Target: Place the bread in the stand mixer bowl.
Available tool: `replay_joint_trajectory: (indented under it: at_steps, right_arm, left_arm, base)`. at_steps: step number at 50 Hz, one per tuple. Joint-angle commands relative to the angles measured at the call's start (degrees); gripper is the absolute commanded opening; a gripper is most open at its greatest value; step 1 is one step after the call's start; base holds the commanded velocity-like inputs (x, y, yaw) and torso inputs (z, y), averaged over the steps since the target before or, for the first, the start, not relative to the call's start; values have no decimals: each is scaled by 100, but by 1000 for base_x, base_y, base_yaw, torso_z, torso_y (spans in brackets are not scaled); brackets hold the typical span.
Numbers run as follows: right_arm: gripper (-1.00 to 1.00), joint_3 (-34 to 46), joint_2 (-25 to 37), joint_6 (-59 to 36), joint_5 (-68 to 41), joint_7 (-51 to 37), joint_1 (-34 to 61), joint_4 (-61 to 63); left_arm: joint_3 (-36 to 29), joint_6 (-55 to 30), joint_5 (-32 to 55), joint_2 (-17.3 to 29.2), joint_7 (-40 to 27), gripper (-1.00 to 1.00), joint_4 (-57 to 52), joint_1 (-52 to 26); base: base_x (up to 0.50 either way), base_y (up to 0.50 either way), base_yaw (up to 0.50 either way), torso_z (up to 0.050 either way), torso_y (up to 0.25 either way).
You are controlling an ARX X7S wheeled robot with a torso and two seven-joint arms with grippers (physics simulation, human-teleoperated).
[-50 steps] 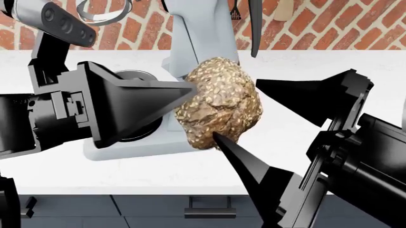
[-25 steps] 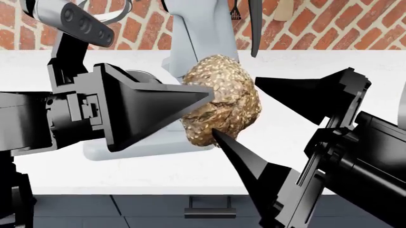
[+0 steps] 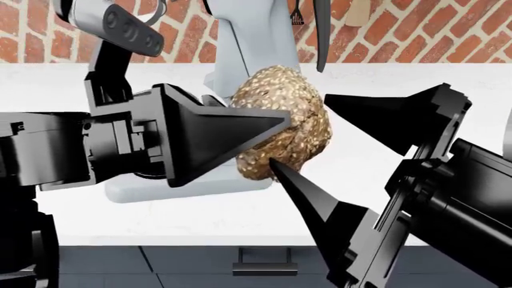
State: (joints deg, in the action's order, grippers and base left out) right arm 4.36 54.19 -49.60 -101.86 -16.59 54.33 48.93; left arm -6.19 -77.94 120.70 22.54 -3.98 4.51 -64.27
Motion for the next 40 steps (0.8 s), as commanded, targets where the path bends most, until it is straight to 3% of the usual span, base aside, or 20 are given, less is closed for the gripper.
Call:
replay_joint_trajectory:
  at_steps: [1, 13, 14, 26, 40]
  right_arm:
    - [-100, -121, -46, 42, 51, 158, 33, 33]
    - [-100, -164, -133, 173, 69, 97, 58, -223]
    - [100, -139, -131, 138, 118, 131, 74, -263]
    - [100, -272, -18, 194, 121, 216, -47, -529]
    - [100, -555, 44, 300, 480, 444, -530, -636]
  left_arm:
    - [-16, 12, -569, -52, 159, -100, -36, 16]
    - [37, 110, -749, -55, 259, -100, -271, 62]
    - [39, 120, -732, -45, 255, -100, -264, 56]
    - [430, 549, -926, 37, 197, -100, -633, 100]
    - [911, 1274, -55, 663, -1221, -100, -1686, -166]
  base:
    - [0, 0, 0, 0, 0]
    - [0, 0, 0, 0, 1]
    - [0, 0, 0, 0, 0]
    - [0, 0, 0, 0, 0]
    - [0, 0, 0, 0, 1]
